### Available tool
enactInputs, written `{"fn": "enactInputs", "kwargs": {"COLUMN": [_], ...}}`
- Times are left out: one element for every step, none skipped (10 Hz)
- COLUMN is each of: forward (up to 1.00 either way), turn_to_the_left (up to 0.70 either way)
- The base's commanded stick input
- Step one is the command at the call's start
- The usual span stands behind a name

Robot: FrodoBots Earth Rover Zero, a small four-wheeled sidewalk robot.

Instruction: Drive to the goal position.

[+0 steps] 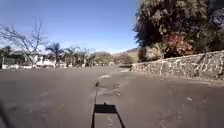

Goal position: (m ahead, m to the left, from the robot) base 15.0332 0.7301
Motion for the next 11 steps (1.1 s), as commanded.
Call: {"fn": "enactInputs", "kwargs": {"forward": [1.00, 1.00, 1.00, 1.00, 1.00, 1.00, 1.00, 1.00, 1.00, 1.00, 1.00], "turn_to_the_left": [0.00, 0.00, 0.00, 0.00, 0.00, 0.00, 0.00, 0.00, 0.00, 0.00, 0.27]}}
